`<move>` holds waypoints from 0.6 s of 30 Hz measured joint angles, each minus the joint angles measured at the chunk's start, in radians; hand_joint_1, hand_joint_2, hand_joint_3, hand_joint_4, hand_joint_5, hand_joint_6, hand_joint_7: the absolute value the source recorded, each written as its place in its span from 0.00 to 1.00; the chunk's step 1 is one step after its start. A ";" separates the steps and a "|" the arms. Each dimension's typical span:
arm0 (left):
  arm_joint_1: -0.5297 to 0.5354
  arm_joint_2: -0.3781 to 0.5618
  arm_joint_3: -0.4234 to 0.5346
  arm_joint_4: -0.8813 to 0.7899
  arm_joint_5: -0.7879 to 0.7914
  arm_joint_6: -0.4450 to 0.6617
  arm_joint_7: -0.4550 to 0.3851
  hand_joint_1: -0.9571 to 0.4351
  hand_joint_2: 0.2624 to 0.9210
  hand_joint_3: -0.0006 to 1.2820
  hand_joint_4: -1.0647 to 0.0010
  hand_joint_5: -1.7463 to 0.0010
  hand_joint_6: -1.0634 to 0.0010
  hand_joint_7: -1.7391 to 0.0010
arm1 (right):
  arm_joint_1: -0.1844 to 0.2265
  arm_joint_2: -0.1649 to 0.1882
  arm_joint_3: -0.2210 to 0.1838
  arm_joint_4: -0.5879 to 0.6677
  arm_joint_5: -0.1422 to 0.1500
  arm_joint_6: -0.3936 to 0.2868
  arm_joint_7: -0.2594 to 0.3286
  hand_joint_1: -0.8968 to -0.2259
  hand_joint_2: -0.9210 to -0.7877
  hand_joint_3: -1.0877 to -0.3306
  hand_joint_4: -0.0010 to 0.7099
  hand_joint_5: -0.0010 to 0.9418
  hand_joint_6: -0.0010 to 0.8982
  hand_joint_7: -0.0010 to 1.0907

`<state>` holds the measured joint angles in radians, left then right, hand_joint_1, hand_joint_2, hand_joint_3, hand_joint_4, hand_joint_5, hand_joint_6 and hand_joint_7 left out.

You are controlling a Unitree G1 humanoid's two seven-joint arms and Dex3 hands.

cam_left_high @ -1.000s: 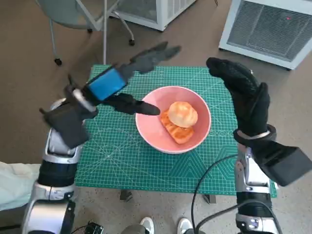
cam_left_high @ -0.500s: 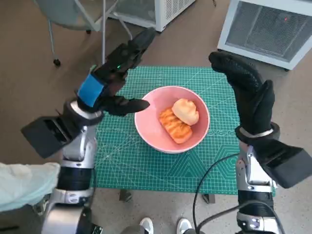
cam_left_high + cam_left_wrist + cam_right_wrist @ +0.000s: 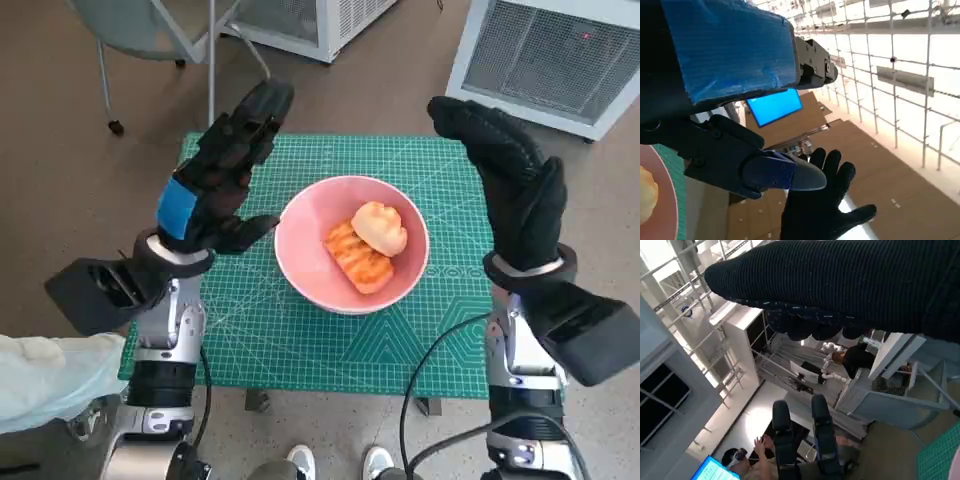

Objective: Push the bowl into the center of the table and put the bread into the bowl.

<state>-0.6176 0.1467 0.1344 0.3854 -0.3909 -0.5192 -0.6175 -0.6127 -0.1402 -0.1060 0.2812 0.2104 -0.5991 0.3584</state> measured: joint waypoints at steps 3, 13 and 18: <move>0.000 -0.002 0.000 0.012 0.002 -0.016 -0.004 0.18 1.00 0.22 0.96 1.00 0.81 0.99 | -0.002 -0.001 0.000 0.000 0.000 0.000 0.000 0.24 0.00 0.41 0.15 0.00 0.00 0.42; 0.000 -0.002 -0.004 0.039 0.044 -0.057 0.015 0.19 1.00 0.22 0.96 1.00 0.80 0.99 | -0.003 -0.013 0.000 0.001 0.000 -0.002 0.000 0.23 0.00 0.41 0.15 0.00 0.00 0.41; 0.000 -0.001 -0.005 0.039 0.061 -0.058 0.027 0.19 1.00 0.22 0.96 1.00 0.80 0.99 | -0.003 -0.014 0.000 0.001 -0.001 -0.002 0.000 0.23 0.00 0.41 0.15 0.00 0.00 0.41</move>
<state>-0.6174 0.1461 0.1296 0.4239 -0.3303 -0.5767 -0.5904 -0.6154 -0.1545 -0.1062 0.2819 0.2099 -0.6011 0.3584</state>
